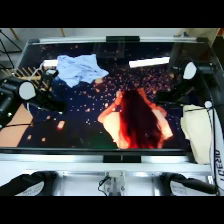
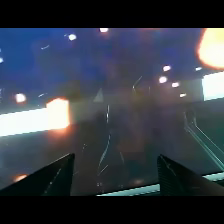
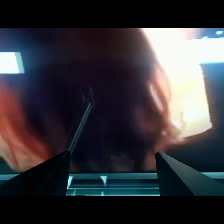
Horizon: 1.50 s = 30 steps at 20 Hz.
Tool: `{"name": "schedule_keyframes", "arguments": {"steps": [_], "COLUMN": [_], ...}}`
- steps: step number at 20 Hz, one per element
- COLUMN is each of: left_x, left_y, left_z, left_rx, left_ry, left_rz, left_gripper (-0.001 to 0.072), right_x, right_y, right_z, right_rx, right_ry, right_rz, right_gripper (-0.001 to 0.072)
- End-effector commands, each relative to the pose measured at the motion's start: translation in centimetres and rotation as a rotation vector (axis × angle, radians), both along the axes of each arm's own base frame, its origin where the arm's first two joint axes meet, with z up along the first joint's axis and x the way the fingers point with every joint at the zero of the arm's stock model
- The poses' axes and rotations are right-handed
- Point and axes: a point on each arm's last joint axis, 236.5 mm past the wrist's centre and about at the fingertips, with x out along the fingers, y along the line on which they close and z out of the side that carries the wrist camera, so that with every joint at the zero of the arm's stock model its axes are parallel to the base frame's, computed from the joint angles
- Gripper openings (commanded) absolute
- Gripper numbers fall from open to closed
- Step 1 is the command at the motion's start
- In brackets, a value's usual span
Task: Fold the shirts.
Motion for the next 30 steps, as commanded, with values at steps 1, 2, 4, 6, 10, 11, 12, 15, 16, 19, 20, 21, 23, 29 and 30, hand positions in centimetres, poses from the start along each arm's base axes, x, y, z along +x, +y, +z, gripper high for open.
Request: {"name": "schedule_keyframes", "arguments": {"steps": [1,2,4,6,10,11,12,15,16,19,20,21,23,29,30], "left_x": [0.0,0.0,0.0,0.0,0.0,0.0,0.0,2.4,4.4,7.6,8.6,9.4,11.4,21.7,23.2], "left_y": [0.0,0.0,0.0,0.0,0.0,0.0,0.0,-0.7,-1.6,-3.5,-4.2,-4.7,-4.9,2.7,4.4], "left_z": [0.0,0.0,0.0,0.0,0.0,0.0,0.0,0.5,1.2,2.9,3.6,4.1,5.3,-1.7,-4.2], "left_rx": [0.0,0.0,0.0,0.0,0.0,0.0,0.0,-0.032,-0.074,-0.194,-0.242,-0.271,-0.289,-0.244,-0.26], "left_ry": [0.001,0.001,0.001,0.001,0.001,0.001,0.001,-0.103,-0.189,-0.325,-0.363,-0.399,-0.491,-0.377,-0.296], "left_rz": [0.001,0.001,0.0,0.001,0.0,0.001,0.001,-0.001,0.011,0.085,0.112,0.114,0.102,0.356,0.435], "left_gripper": [0.0623,0.0623,0.0623,0.0624,0.0623,0.0623,0.0623,0.0622,0.0622,0.0623,0.0623,0.0624,0.0642,0.0642,0.0642], "right_x": [0.1,0.1,0.1,0.1,0.1,0.1,0.1,1.2,1.9,3.1,3.1,3.1,3.3,4.6,4.8], "right_y": [0.0,0.0,0.0,0.0,0.0,0.0,0.0,0.1,0.2,0.3,0.3,0.3,0.3,1.9,2.3], "right_z": [0.0,0.0,0.0,0.0,0.0,0.0,0.0,0.1,0.2,0.4,0.4,0.4,0.4,0.9,1.0], "right_rx": [0.0,0.0,0.0,0.0,0.0,0.0,0.0,0.005,0.007,0.012,0.011,0.012,0.012,0.081,0.101], "right_ry": [-0.003,-0.003,-0.003,-0.003,-0.003,-0.003,-0.003,-0.051,-0.08,-0.131,-0.131,-0.131,-0.14,-0.195,-0.203], "right_rz": [0.0,0.0,0.0,0.0,0.0,0.0,0.0,-0.004,-0.006,-0.01,-0.01,-0.01,-0.011,-0.021,-0.023], "right_gripper": [0.0639,0.0639,0.0639,0.0639,0.0639,0.0639,0.0639,0.0639,0.0639,0.0639,0.0639,0.0638,0.0639,0.0639,0.0639]}}
